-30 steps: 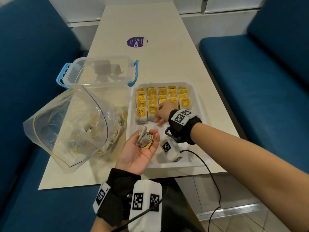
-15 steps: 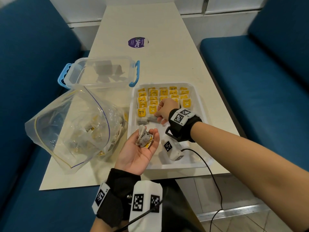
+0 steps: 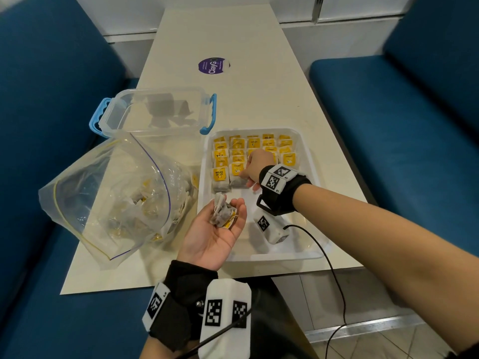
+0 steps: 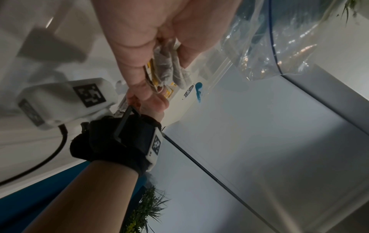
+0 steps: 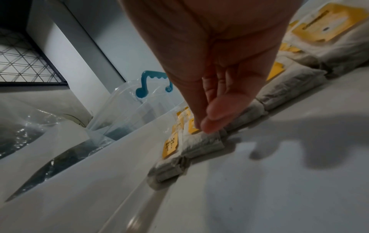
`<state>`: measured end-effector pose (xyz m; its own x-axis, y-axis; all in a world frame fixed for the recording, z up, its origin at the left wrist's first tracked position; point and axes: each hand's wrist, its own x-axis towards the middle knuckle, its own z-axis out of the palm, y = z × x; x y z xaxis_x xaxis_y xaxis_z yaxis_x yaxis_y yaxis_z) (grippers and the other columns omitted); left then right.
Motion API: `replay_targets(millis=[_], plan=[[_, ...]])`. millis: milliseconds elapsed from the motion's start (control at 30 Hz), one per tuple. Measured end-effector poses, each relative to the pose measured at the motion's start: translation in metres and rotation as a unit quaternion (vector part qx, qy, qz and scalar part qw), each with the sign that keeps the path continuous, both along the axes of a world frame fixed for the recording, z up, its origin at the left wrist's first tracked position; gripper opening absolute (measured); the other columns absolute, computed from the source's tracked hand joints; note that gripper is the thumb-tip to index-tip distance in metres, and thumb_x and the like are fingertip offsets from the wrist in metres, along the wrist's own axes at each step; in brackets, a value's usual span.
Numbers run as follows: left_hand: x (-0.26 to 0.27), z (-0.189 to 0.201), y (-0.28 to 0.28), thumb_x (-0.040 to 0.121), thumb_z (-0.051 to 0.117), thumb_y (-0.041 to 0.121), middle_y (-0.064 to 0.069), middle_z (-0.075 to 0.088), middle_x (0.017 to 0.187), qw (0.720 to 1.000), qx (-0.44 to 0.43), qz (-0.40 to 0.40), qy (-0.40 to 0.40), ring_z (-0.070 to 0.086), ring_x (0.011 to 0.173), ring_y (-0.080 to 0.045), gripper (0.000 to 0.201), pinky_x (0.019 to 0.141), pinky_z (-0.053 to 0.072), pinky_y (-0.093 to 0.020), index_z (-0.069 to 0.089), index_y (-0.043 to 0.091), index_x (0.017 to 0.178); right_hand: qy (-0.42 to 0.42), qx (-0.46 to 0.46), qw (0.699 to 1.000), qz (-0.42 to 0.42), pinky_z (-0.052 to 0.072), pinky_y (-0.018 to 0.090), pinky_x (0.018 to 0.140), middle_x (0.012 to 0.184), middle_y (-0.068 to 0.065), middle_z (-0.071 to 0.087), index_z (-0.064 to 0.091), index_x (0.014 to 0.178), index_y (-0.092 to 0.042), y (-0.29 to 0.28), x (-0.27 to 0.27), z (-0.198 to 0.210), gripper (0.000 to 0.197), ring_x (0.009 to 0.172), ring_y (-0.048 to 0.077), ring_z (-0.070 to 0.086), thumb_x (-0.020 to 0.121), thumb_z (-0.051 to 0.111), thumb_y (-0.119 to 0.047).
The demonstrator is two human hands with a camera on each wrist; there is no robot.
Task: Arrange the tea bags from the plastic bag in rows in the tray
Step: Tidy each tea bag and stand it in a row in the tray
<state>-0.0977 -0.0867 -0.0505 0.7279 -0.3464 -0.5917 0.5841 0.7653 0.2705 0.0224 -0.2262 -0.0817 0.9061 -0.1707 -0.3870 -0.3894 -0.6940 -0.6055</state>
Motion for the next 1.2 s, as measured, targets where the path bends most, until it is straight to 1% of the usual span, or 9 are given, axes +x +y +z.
replay_targets(millis=[100, 300, 433, 500, 633, 800, 967, 1067, 1200], plan=[[0.0, 0.0, 0.002, 0.097, 0.045, 0.019, -0.018, 0.063, 0.078, 1.0, -0.003, 0.002, -0.003, 0.067, 0.067, -0.024, 0.026, 0.066, 0.059, -0.035, 0.059, 0.0, 0.087, -0.016, 0.03, 0.999, 0.013, 0.047, 0.021, 0.037, 0.068, 0.005, 0.058, 0.044, 0.065, -0.015, -0.003, -0.004, 0.009, 0.028, 0.037, 0.009, 0.057, 0.085, 0.064, -0.014], [0.005, 0.005, 0.004, 0.095, 0.044, 0.021, -0.019, 0.062, 0.089, 0.999, -0.008, 0.005, -0.038, 0.069, 0.073, -0.026, 0.026, 0.073, 0.058, -0.034, 0.059, 0.0, 0.093, -0.151, 0.107, 0.975, 0.12, 0.048, 0.022, 0.053, 0.076, 0.001, 0.06, 0.061, 0.085, -0.01, 0.002, -0.037, 0.063, 0.013, 0.06, 0.009, 0.056, 0.086, 0.063, -0.022], [0.008, 0.012, 0.001, 0.097, 0.043, 0.023, -0.02, 0.065, 0.098, 0.998, -0.017, -0.005, -0.059, 0.065, 0.089, -0.026, 0.031, 0.08, 0.056, -0.036, 0.061, -0.002, 0.1, -0.177, 0.091, 0.948, 0.25, 0.042, 0.009, 0.066, 0.082, -0.005, 0.065, 0.07, 0.092, -0.011, -0.005, -0.064, 0.092, 0.018, 0.069, 0.001, 0.055, 0.081, 0.069, -0.026], [0.008, 0.014, -0.002, 0.098, 0.041, 0.024, -0.018, 0.066, 0.101, 0.997, -0.009, -0.012, -0.073, 0.066, 0.089, -0.023, 0.033, 0.082, 0.056, -0.035, 0.061, -0.002, 0.106, -0.172, 0.056, 0.94, 0.29, 0.042, 0.013, 0.066, 0.084, -0.008, 0.064, 0.07, 0.092, -0.016, -0.009, -0.075, 0.095, 0.021, 0.073, 0.004, 0.055, 0.078, 0.072, -0.031], [0.007, 0.018, -0.008, 0.101, 0.035, 0.025, -0.013, 0.069, 0.083, 0.996, 0.003, -0.024, -0.083, 0.069, 0.072, -0.019, 0.036, 0.079, 0.053, -0.029, 0.061, 0.002, 0.095, -0.177, -0.001, 0.928, 0.329, 0.041, 0.019, 0.07, 0.09, -0.001, 0.063, 0.068, 0.098, -0.015, -0.014, -0.087, 0.088, 0.029, 0.08, 0.01, 0.053, 0.074, 0.075, -0.028], [0.007, 0.018, -0.009, 0.101, 0.035, 0.026, -0.017, 0.069, 0.094, 0.996, 0.005, -0.046, -0.08, 0.071, 0.082, -0.026, 0.035, 0.064, 0.059, -0.028, 0.061, 0.003, 0.102, -0.199, -0.032, 0.91, 0.363, 0.037, 0.014, 0.07, 0.088, -0.007, 0.056, 0.068, 0.099, -0.015, -0.019, -0.093, 0.077, 0.031, 0.081, 0.004, 0.047, 0.073, 0.076, -0.031], [0.004, 0.022, -0.01, 0.101, 0.034, 0.025, -0.019, 0.069, 0.088, 0.996, -0.007, -0.034, -0.081, 0.07, 0.077, -0.026, 0.055, 0.069, 0.056, -0.029, 0.073, -0.003, 0.074, -0.325, -0.041, 0.876, 0.354, 0.044, 0.035, 0.069, 0.081, 0.001, 0.065, 0.073, 0.083, -0.016, -0.018, -0.098, 0.071, 0.017, 0.074, 0.017, 0.054, 0.077, 0.067, -0.032], [0.004, 0.021, -0.01, 0.1, 0.034, 0.024, -0.017, 0.067, 0.087, 0.996, -0.021, -0.032, -0.075, 0.067, 0.077, -0.025, 0.057, 0.071, 0.057, -0.03, 0.073, -0.004, 0.068, -0.395, -0.046, 0.847, 0.352, 0.041, 0.034, 0.06, 0.073, 0.001, 0.066, 0.073, 0.077, -0.016, -0.018, -0.1, 0.067, 0.028, 0.067, 0.023, 0.058, 0.078, 0.055, -0.038], [0.004, 0.019, -0.012, 0.1, 0.034, 0.022, -0.013, 0.068, 0.08, 0.997, -0.011, -0.024, -0.077, 0.067, 0.068, -0.02, 0.051, 0.075, 0.055, -0.03, 0.071, -0.002, 0.075, -0.425, -0.038, 0.83, 0.359, 0.038, 0.031, 0.063, 0.074, 0.002, 0.066, 0.072, 0.077, -0.015, -0.021, -0.101, 0.065, 0.025, 0.069, 0.025, 0.058, 0.081, 0.054, -0.033]])
